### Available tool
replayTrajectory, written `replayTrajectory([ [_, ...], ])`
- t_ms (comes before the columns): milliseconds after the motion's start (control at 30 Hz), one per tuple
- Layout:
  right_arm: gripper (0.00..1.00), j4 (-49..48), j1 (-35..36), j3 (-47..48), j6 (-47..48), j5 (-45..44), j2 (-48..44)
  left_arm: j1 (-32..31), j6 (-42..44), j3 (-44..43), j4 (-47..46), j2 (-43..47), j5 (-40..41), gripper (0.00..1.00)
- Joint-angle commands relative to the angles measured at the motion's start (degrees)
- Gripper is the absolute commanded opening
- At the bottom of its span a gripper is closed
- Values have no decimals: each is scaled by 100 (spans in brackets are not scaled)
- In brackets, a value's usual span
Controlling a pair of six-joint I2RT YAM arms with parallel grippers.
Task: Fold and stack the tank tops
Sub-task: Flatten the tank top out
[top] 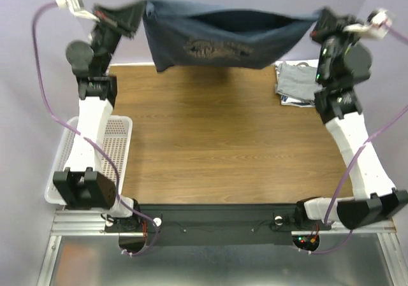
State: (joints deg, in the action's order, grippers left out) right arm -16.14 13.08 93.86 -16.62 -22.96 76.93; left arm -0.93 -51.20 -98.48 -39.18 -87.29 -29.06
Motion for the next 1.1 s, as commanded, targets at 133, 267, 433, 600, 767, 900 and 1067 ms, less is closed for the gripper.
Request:
replayTrajectory([
  [133,0,1172,-43,-3667,-1430,70,-1652,-363,-628,4701,-240,1581,242,0],
  [267,1,1946,-43,-5200,-2194,415,-2426,-925,-461,6958,436,2608,637,0],
  [433,0,3289,-43,-6335,-2635,442,-3367,-1480,-689,8282,1631,3506,1006,0],
  [600,0,4057,-51,-6600,-2881,468,-3641,-1498,-734,8547,2976,4386,1315,0],
  [767,0,4408,-51,-6557,-3092,468,-3448,-1507,-602,8336,3662,4510,1333,0],
  [900,4,4584,-51,-6478,-3216,433,-3518,-1507,-654,8345,3909,4624,1166,0],
  [1067,21,4918,-51,-5961,-3155,293,-3281,-1507,-540,8178,4278,4659,1087,0],
])
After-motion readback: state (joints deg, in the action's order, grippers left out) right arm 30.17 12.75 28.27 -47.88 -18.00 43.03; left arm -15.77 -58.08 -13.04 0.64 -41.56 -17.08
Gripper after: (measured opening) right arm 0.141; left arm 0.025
